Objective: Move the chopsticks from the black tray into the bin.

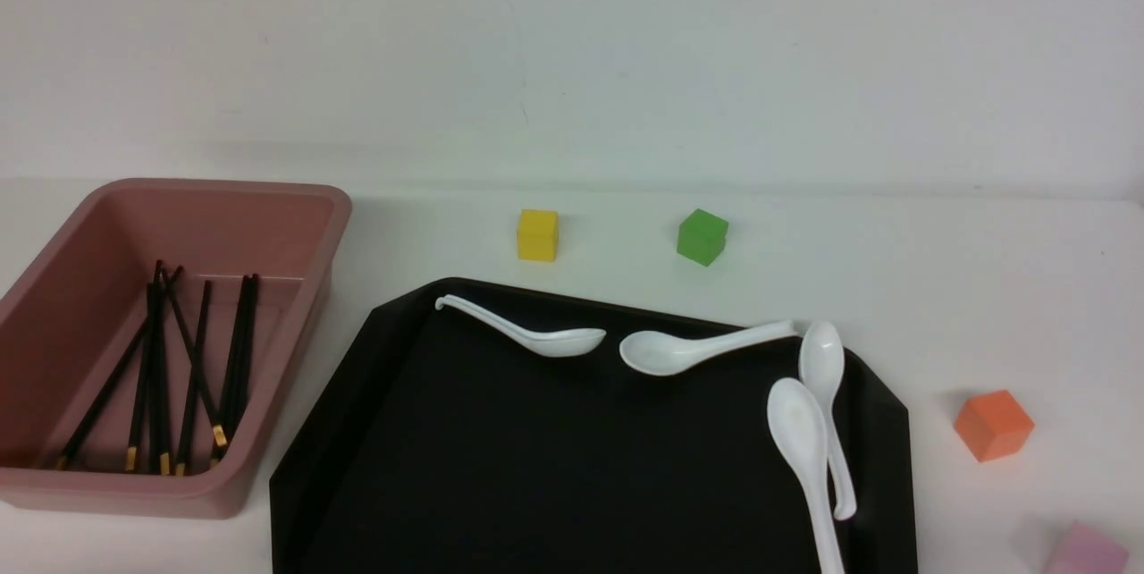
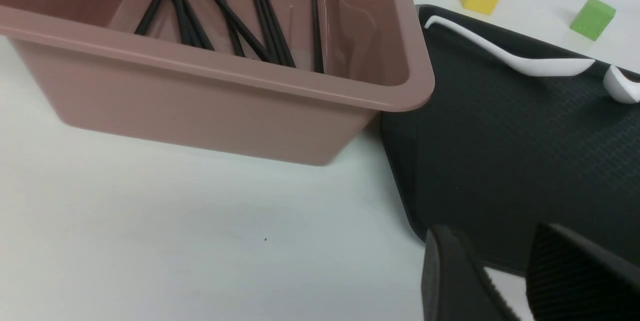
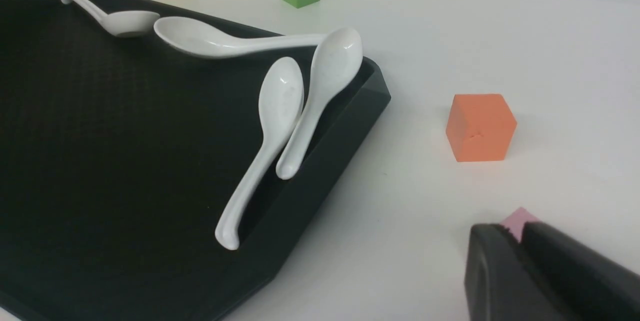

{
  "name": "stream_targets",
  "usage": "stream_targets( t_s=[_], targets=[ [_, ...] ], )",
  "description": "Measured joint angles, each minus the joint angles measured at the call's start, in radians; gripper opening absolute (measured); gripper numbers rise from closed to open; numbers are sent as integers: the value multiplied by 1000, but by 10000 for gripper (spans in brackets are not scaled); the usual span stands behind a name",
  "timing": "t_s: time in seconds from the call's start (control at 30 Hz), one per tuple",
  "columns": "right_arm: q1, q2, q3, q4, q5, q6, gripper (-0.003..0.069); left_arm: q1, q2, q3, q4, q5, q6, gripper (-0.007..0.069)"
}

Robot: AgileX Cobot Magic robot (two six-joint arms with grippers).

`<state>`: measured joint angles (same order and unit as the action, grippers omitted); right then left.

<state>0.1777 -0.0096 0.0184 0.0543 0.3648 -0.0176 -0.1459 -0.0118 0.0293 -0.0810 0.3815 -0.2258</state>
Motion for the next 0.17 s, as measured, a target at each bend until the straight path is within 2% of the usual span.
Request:
stream_targets(
  t_s=[0.17],
  targets=[
    [0,0,0,0,0,0,99,0,0,0,0,0,0,238]
  ],
)
